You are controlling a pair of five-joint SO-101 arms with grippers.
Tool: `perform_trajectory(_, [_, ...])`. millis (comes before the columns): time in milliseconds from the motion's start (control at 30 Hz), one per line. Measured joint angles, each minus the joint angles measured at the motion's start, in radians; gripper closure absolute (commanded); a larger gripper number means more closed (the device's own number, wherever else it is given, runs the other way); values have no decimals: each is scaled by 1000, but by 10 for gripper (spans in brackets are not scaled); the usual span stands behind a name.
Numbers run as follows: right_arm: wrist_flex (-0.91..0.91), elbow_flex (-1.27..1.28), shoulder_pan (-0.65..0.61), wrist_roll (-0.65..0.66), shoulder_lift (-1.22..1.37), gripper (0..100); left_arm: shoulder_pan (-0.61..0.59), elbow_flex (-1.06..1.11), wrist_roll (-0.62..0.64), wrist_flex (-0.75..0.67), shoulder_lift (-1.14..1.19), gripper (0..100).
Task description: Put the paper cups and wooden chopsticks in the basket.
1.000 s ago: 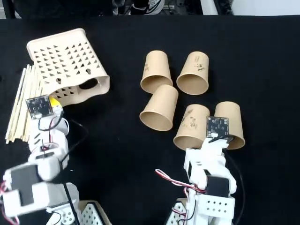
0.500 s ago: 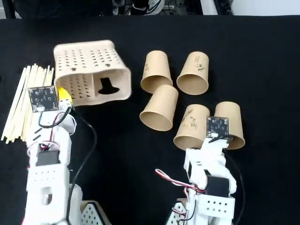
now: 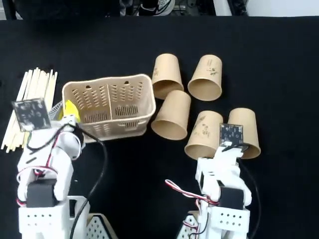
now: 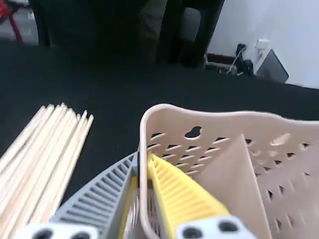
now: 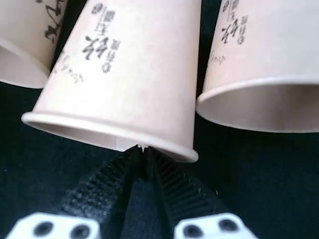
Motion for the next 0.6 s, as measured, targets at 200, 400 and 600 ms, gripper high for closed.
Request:
perform_trajectory(200, [0, 0, 0, 0, 0, 986, -2, -167, 48, 121, 192, 966])
perform_trajectory(400, [0, 0, 0, 0, 0, 986, -3, -184, 49, 135, 275, 763])
perform_trajectory(600, [0, 0, 0, 0, 0, 986, -9, -219, 57, 235, 278, 696])
